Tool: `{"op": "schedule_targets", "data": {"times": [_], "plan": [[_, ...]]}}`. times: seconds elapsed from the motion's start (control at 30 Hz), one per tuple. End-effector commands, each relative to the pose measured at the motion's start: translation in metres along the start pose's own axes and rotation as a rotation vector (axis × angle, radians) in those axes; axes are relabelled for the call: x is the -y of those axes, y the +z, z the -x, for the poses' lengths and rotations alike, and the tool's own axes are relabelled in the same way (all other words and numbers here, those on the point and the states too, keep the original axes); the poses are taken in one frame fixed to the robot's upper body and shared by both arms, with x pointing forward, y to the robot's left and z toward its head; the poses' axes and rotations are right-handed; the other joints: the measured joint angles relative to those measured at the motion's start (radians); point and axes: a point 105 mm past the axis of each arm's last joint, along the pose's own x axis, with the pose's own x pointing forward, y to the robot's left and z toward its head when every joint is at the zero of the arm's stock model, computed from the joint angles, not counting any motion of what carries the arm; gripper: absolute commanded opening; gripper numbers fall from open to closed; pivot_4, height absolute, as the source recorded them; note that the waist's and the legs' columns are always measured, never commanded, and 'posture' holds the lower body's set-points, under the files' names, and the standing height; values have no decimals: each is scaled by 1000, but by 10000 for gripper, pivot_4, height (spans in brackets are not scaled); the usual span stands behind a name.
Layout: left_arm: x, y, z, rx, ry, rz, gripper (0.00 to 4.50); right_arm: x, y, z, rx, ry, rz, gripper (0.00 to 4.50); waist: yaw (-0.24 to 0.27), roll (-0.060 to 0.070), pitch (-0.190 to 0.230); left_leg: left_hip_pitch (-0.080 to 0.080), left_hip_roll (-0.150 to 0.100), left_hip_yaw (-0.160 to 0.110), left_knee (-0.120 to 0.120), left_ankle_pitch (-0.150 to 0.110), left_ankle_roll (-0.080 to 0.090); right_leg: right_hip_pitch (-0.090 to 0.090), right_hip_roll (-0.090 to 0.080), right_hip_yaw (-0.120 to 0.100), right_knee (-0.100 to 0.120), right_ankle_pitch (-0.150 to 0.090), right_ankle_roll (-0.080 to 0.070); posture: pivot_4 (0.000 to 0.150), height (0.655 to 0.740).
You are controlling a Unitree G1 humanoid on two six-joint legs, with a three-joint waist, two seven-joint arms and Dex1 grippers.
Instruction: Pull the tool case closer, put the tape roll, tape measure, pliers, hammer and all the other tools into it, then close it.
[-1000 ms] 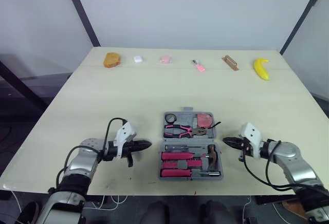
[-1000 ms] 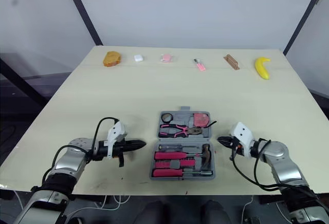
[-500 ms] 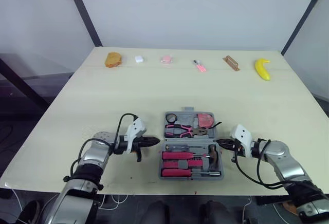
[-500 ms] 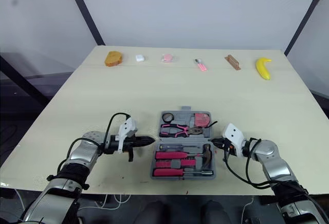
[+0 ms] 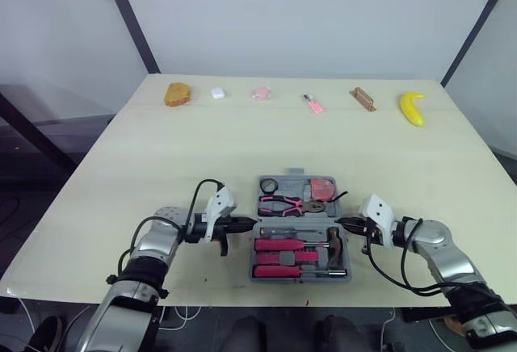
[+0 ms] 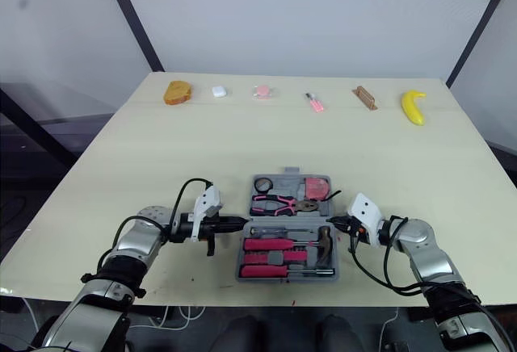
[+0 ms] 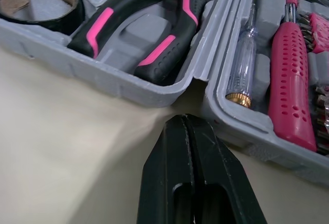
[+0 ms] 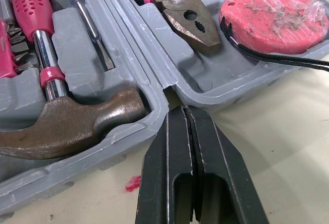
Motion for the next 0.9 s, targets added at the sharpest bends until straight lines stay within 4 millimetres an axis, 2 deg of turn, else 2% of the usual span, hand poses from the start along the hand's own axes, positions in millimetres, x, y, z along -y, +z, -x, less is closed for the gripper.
{"op": "schedule_targets", "data": {"times": [0.03, 0.3, 0.53, 0.9], "plan": [[7, -3, -9, -22, -35, -1, 393, -2, 10, -3, 36, 21, 24, 0, 0, 0, 0, 0, 0, 0, 0, 0, 0, 0, 0, 0, 0, 0, 0, 1500, 7400], [11, 2, -19, -11, -60, -10, 393, -6, 10, -2, 38, 55, 16, 0, 2, 0, 0, 0, 0, 0, 0, 0, 0, 0, 0, 0, 0, 0, 0, 1500, 7400], [25, 1, -28, -13, -116, -4, 393, -14, 8, 1, 26, 103, -12, 0, 3, 0, 0, 0, 0, 0, 0, 0, 0, 0, 0, 0, 0, 0, 0, 1500, 7400], [43, -6, -25, -47, -175, 7, 393, -22, 2, 7, -1, 136, -44, 0, 3, 1, 0, 0, 0, -1, 0, 0, 0, 0, 0, 0, 0, 0, 0, 1500, 7400]]}}
